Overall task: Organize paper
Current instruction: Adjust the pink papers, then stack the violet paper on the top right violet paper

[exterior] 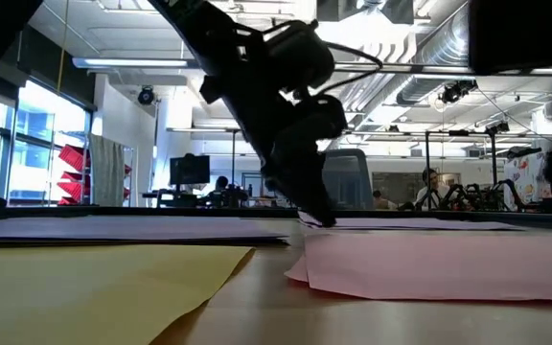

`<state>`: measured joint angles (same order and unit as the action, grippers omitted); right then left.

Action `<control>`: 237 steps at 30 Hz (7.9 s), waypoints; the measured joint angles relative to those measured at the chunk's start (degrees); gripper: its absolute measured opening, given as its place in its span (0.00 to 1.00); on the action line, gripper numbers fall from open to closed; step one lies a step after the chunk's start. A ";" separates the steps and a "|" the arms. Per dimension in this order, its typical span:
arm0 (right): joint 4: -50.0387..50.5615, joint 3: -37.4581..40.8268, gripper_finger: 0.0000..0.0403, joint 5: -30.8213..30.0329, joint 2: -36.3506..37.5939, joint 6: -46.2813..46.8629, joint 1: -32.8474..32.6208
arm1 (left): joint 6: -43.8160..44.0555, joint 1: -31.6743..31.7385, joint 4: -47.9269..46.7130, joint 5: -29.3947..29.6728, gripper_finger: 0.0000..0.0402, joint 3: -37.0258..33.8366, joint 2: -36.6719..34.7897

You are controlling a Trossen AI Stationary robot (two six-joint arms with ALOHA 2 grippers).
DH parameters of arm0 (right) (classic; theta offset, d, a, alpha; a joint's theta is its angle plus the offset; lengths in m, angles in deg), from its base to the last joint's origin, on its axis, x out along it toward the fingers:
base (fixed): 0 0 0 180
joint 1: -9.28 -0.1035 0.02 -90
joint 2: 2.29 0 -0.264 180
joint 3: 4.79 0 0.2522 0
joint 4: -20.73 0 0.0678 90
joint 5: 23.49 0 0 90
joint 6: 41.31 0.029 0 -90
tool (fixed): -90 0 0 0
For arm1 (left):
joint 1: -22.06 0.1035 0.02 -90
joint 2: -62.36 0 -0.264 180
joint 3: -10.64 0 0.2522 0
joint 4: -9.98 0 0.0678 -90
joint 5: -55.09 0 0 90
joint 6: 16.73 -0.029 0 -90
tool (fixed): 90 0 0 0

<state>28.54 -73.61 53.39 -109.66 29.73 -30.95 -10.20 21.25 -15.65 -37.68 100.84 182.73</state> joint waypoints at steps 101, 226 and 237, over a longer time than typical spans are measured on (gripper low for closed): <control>53.23 -3.95 0.00 20.99 4.10 57.26 -20.13 | 4.46 -19.07 -17.57 -2.37 0.00 9.77 3.80; 27.82 -3.77 0.00 -3.76 -0.34 48.77 -8.84 | 43.22 -31.68 -71.48 18.98 0.00 16.17 -23.78; 38.19 -10.38 0.00 -1.46 0.92 46.03 -8.75 | 50.66 -33.60 -71.72 25.91 0.00 18.53 -26.66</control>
<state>66.72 -83.99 51.94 -108.75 75.75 -39.70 40.45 -12.35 -87.37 -11.77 119.38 156.07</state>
